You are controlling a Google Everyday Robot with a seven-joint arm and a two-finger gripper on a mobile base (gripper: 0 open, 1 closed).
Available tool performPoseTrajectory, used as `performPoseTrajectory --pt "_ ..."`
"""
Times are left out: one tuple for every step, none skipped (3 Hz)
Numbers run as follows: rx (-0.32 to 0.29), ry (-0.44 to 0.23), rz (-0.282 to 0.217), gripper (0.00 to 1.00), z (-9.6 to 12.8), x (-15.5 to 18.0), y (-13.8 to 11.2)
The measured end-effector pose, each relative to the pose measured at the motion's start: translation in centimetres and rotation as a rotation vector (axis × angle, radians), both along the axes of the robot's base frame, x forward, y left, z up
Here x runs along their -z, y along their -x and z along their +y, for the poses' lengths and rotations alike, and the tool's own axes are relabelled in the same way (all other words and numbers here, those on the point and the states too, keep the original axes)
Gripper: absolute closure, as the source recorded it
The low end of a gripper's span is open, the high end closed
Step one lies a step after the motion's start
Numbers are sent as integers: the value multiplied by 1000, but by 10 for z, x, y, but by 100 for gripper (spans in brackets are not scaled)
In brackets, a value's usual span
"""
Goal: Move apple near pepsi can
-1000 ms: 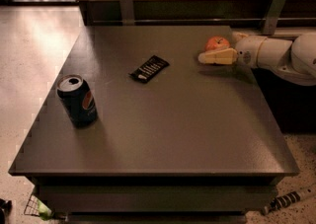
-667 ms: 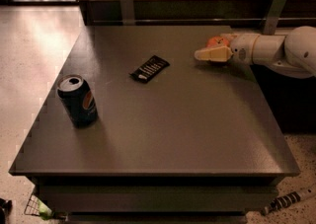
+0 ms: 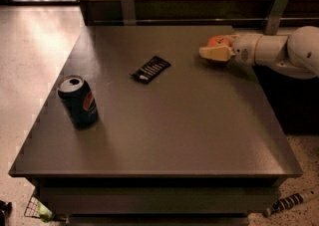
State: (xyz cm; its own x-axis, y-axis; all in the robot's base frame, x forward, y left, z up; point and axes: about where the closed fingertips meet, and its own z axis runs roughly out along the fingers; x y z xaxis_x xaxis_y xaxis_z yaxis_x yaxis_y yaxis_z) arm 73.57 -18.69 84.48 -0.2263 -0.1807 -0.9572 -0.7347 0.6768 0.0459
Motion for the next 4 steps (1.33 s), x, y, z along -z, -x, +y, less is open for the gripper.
performPoseTrajectory --pt "-6 -1 2 100 4 1 -1" --pt "-7 -2 2 100 5 1 -1" --pt "-26 66 6 100 12 -21 8" --pt "-46 175 7 100 21 -60 26"
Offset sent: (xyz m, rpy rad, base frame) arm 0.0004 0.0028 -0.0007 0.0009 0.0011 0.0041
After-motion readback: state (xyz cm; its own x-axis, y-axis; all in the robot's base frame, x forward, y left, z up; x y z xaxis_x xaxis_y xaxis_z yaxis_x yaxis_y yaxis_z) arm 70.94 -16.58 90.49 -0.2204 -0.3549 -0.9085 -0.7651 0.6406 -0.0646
